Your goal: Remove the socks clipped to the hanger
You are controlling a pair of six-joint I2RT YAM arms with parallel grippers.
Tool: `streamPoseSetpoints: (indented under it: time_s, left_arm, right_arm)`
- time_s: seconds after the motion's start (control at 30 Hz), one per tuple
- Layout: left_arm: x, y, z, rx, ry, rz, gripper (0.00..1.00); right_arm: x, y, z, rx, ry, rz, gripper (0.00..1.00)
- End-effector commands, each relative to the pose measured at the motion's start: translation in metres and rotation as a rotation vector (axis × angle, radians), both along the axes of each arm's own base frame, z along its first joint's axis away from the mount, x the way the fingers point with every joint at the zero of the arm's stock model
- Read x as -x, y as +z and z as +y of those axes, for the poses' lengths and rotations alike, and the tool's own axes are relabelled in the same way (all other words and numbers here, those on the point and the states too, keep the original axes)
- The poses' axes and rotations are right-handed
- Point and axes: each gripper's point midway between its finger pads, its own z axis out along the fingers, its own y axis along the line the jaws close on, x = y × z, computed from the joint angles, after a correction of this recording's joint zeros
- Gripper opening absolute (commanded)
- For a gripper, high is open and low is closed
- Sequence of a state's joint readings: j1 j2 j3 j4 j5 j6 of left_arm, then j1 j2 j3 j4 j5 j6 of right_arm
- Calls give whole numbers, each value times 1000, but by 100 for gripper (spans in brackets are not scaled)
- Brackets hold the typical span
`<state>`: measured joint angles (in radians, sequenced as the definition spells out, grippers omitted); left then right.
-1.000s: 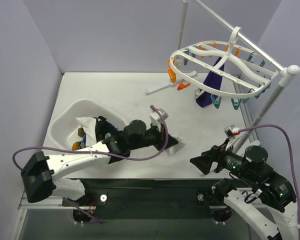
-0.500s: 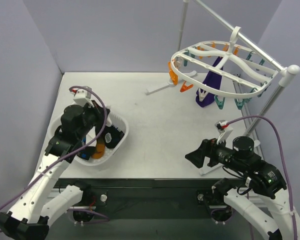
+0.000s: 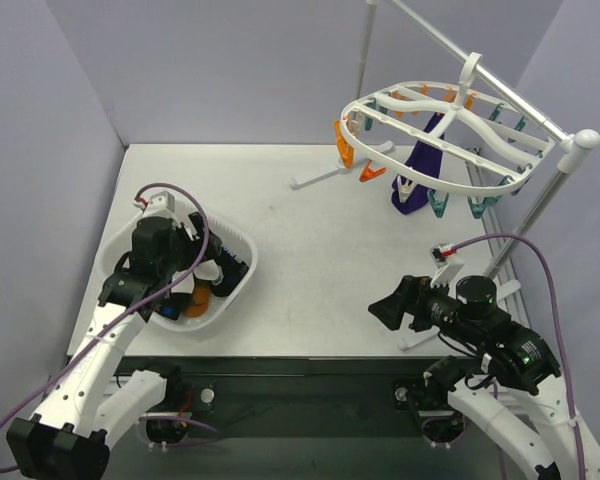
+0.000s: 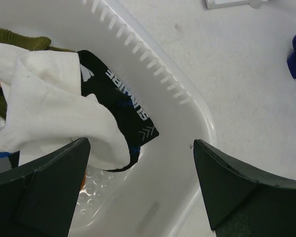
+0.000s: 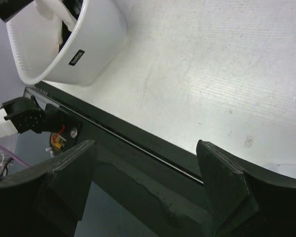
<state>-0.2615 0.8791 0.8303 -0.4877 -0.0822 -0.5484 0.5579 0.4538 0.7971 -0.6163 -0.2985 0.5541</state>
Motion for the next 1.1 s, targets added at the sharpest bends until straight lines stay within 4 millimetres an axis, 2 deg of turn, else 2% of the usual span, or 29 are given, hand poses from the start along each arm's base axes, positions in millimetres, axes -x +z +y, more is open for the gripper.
streamPoseSetpoints:
  time_s: [0.0,0.07,0.1,0.2,0.27,0.37,0.53,0.57,0.63,0.67,0.7,0.73,0.77,0.8,0.87,0.9,0.93,1.0,1.03,1.07]
  left_arm:
    - [-3,37,-18,58,-4,-122,97]
    - [0,41,-18,38,27,-135,97]
    - [6,47,-29,46,0,-152,97]
    - [12,53,-23,21,56,-185,97]
    - [13,57,-27,38,38,-209,97]
    - [16,66,-44,89,-49,-244,97]
    - [24,83,-98,178,-266,-302,97]
    - [34,84,-118,189,-341,-306,98]
    - [44,90,-143,192,-423,-342,97]
    - [61,86,-164,204,-505,-344,97]
    - [68,96,-178,236,-553,-392,97]
    - [78,97,-190,266,-607,-411,98]
    - [93,84,-203,282,-670,-397,98]
    - [100,90,-210,338,-697,-434,97]
    - [118,84,-221,403,-770,-434,97]
    - [130,73,-224,459,-797,-429,97]
    - [137,70,-225,489,-814,-429,97]
    - [153,53,-222,557,-833,-420,97]
    - [158,46,-220,574,-837,-414,97]
    - [162,41,-217,606,-829,-407,97]
  right_arm:
    - [-16,7,2,-70,-88,-25,85]
    - [-18,4,2,-85,-105,-23,87]
    - [-19,4,1,-93,-120,-20,88]
    - [-18,0,-1,-95,-135,-18,91]
    - [-19,0,-4,-107,-155,-22,96]
    - [-20,-5,-7,-111,-186,-19,100]
    - [-23,-19,-9,-102,-214,11,100]
    - [-25,-19,-8,-112,-221,11,100]
    - [-26,-29,-7,-116,-229,24,100]
    - [-29,-27,-5,-140,-237,18,100]
    - [-29,-29,-4,-154,-242,18,100]
    - [-30,-38,-3,-155,-245,32,100]
    - [-33,-36,0,-177,-242,16,100]
    - [-33,-36,2,-199,-240,16,100]
    - [-36,-46,5,-215,-245,22,100]
    - [-36,-49,5,-227,-248,22,100]
    - [-38,-49,7,-240,-247,11,100]
    - [-39,-65,9,-246,-252,28,100]
    - [-42,-63,12,-269,-242,11,100]
    - [-42,-77,13,-262,-242,25,100]
